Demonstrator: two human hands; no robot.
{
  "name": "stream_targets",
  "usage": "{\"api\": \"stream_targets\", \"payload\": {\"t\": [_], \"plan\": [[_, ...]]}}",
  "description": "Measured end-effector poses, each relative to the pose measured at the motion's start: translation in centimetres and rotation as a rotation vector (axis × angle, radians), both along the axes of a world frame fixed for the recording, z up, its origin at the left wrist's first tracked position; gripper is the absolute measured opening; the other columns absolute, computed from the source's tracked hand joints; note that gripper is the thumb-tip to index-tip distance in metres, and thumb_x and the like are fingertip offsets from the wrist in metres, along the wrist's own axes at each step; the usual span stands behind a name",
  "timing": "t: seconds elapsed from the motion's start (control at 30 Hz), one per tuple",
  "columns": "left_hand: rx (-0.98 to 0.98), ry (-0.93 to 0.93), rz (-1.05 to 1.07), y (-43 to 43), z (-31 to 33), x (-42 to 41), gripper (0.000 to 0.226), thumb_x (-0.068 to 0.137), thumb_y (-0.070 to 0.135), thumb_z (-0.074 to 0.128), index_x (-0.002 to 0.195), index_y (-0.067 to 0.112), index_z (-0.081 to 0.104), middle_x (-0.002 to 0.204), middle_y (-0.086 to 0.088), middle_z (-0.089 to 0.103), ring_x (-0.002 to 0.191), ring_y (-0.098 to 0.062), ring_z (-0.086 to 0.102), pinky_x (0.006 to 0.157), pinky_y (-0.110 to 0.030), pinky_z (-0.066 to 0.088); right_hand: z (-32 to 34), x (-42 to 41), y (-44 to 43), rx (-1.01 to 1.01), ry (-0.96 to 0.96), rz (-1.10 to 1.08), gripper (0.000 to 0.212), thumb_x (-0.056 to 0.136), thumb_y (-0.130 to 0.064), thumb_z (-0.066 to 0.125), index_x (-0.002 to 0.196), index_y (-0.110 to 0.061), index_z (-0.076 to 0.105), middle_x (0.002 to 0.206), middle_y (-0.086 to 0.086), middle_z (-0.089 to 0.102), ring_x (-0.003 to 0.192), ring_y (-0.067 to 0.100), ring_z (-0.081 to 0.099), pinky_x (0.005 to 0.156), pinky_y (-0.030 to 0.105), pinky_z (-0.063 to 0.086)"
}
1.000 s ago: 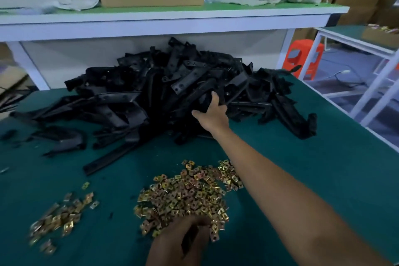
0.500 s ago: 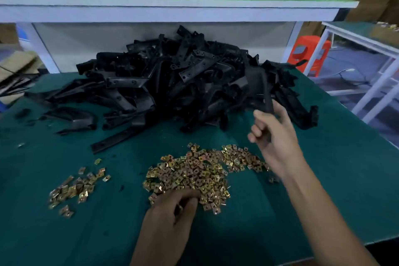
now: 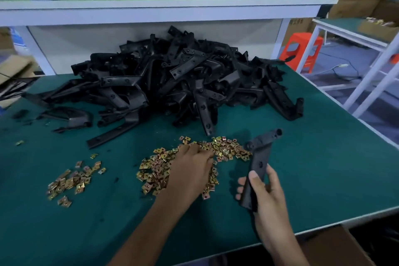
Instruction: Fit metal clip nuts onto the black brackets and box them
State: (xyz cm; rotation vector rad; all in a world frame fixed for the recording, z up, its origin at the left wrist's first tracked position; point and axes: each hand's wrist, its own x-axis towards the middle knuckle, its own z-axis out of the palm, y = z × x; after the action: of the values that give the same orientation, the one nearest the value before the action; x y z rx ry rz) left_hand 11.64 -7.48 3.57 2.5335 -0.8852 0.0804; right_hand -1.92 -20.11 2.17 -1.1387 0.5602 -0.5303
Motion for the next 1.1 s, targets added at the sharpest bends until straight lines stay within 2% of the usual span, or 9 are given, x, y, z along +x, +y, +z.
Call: {"api": "stream_targets", "payload": {"t": [0.1, 0.3, 0.4, 0.5, 0.57, 0.67, 0.8, 0.93, 1.1], "plan": [[0.094, 0.003, -0.042, -1.7, -0.4, -0.2, 0.029, 0.103, 0.035, 0.051, 0.124, 0.023, 0.068, 0.125, -0.002, 0.059, 0.122, -0.022, 0.043, 0.101, -0.036, 0.039, -0.6, 0.2, 0.4, -0.070, 0.004, -0.071, 0.032, 0.101, -0.020, 0.061, 0.108, -0.051, 0.066, 0.070, 0.005, 0.066, 0.056, 0.016, 0.058, 0.052, 0.027, 0.052], [0.104, 0.005, 0.007, -2.4, -0.2, 0.0, 0.025, 0.104, 0.034, 0.051, 0.108, 0.015, 0.068, 0.114, -0.003, 0.059, 0.115, -0.022, 0.046, 0.099, -0.034, 0.034, -0.9, -0.2, 1.0, -0.200, 0.032, -0.013, 0.035, 0.102, -0.017, 0.060, 0.107, -0.051, 0.064, 0.067, 0.002, 0.062, 0.057, 0.014, 0.054, 0.050, 0.026, 0.048], [-0.111, 0.083, -0.006, -1.4, 1.0, -0.8, 0.024, 0.106, 0.029, 0.047, 0.103, 0.016, 0.067, 0.091, 0.010, 0.057, 0.094, -0.015, 0.057, 0.085, -0.016, 0.037, -0.9, -0.5, 1.0, -0.217, 0.043, 0.034, 0.030, 0.097, -0.020, 0.068, 0.108, -0.048, 0.065, 0.065, 0.003, 0.062, 0.054, 0.016, 0.053, 0.047, 0.027, 0.046], [-0.410, 0.397, 0.072, 0.7, 2.4, -1.5, 0.017, 0.104, 0.037, 0.052, 0.098, 0.031, 0.066, 0.077, 0.014, 0.065, 0.069, -0.001, 0.061, 0.063, -0.013, 0.045, -1.1, -0.6, 1.1, -0.263, 0.063, 0.053, 0.031, 0.095, -0.024, 0.072, 0.111, -0.050, 0.065, 0.062, 0.004, 0.062, 0.050, 0.017, 0.052, 0.044, 0.028, 0.044], [-0.628, 0.591, 0.113, 2.3, 2.9, -2.2, 0.020, 0.103, 0.032, 0.054, 0.098, 0.039, 0.071, 0.083, 0.009, 0.072, 0.069, -0.003, 0.063, 0.066, -0.023, 0.052, -1.3, -0.5, 1.1, -0.301, 0.075, 0.064, 0.032, 0.094, -0.026, 0.073, 0.113, -0.050, 0.065, 0.061, 0.005, 0.062, 0.050, 0.017, 0.052, 0.044, 0.029, 0.044], [-0.869, 0.750, 0.109, 3.9, 3.5, -3.0, 0.031, 0.102, 0.015, 0.056, 0.099, 0.037, 0.078, 0.089, 0.002, 0.076, 0.076, -0.007, 0.065, 0.071, -0.022, 0.056, -1.4, -0.6, 1.2, -0.355, 0.084, 0.089, 0.033, 0.093, -0.026, 0.074, 0.115, -0.049, 0.064, 0.062, 0.007, 0.062, 0.050, 0.017, 0.052, 0.045, 0.030, 0.043], [-0.967, 0.849, 0.064, 5.0, 4.0, -3.6, 0.029, 0.102, 0.010, 0.055, 0.095, 0.028, 0.077, 0.092, -0.004, 0.076, 0.078, -0.014, 0.069, 0.070, -0.022, 0.056, -1.4, -0.7, 1.5, -0.426, 0.089, 0.117, 0.032, 0.091, -0.030, 0.076, 0.115, -0.048, 0.064, 0.067, 0.014, 0.064, 0.050, 0.017, 0.052, 0.045, 0.030, 0.044], [-0.938, 0.851, 0.065, 5.3, 3.7, -3.9, 0.023, 0.103, 0.016, 0.054, 0.098, 0.029, 0.073, 0.086, 0.000, 0.072, 0.078, -0.013, 0.065, 0.071, -0.024, 0.054, -1.6, -0.7, 1.8, -0.502, 0.114, 0.124, 0.034, 0.090, -0.033, 0.078, 0.115, -0.050, 0.064, 0.068, 0.009, 0.066, 0.052, 0.018, 0.054, 0.048, 0.037, 0.046], [-0.963, 0.858, 0.068, 5.2, 3.7, -4.3, 0.020, 0.098, 0.015, 0.063, 0.101, 0.028, 0.078, 0.099, -0.002, 0.076, 0.085, -0.012, 0.068, 0.072, -0.020, 0.054, -1.9, -0.5, 1.9, -0.538, 0.139, 0.120, 0.043, 0.076, -0.058, 0.071, 0.117, -0.048, 0.062, 0.069, -0.002, 0.068, 0.056, 0.020, 0.057, 0.055, 0.045, 0.050]]}}
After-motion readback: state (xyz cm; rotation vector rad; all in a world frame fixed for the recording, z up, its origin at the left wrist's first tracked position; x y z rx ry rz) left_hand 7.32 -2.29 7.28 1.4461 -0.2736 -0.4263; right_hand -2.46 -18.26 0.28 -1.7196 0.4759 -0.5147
